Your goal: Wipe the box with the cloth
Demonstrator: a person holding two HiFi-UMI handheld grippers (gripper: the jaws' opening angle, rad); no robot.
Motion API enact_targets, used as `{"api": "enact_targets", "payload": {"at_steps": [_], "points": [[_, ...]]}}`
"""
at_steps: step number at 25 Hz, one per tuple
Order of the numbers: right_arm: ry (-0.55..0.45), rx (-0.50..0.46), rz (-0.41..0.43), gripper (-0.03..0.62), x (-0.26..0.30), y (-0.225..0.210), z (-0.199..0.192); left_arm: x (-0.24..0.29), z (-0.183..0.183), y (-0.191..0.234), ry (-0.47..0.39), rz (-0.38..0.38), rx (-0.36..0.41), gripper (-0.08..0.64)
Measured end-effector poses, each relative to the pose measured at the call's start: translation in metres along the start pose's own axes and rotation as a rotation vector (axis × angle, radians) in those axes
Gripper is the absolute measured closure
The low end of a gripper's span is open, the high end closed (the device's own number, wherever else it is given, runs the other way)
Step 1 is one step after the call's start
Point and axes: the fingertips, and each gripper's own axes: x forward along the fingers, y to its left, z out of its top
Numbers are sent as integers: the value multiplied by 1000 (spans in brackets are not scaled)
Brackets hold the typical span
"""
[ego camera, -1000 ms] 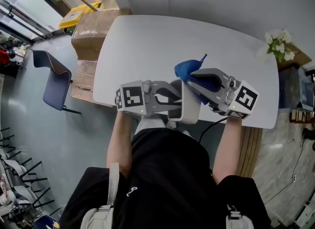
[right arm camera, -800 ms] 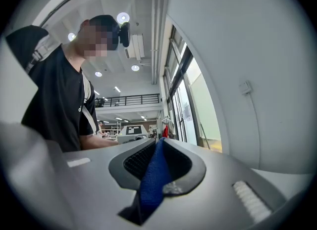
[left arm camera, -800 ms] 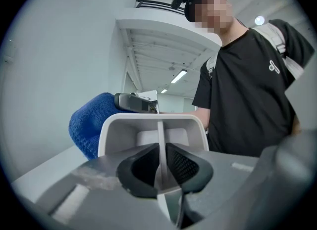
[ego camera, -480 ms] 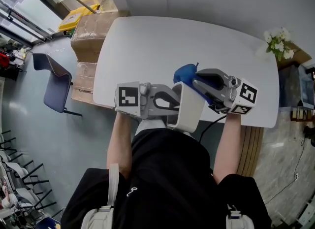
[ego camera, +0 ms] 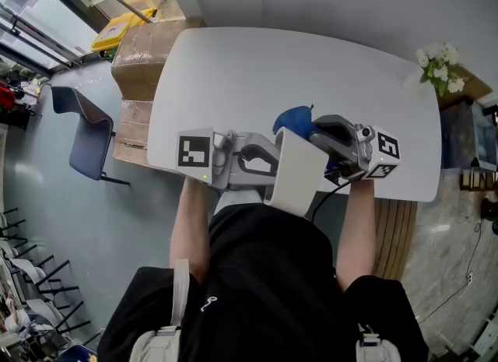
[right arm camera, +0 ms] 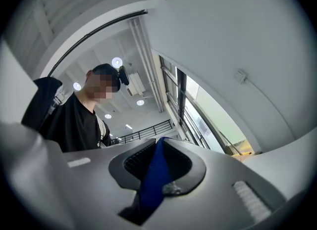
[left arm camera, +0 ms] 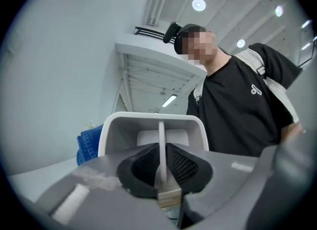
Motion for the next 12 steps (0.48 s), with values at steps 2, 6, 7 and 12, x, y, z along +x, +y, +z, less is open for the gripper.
{"api": "enact_targets", "payload": {"at_steps": [2, 6, 7, 12], "points": [[-32, 13, 6, 548, -1, 0, 1, -1, 2, 0, -12, 1, 6, 514], [-61, 20, 3, 548, -4, -2, 1, -2, 9, 2, -62, 4, 12, 514], [-68, 21, -2, 549, -5, -3, 1, -2, 12, 3, -73, 5, 14, 514], [-93, 38, -37, 551, -9, -10, -1, -7, 24, 6, -128, 24, 44, 514]]}}
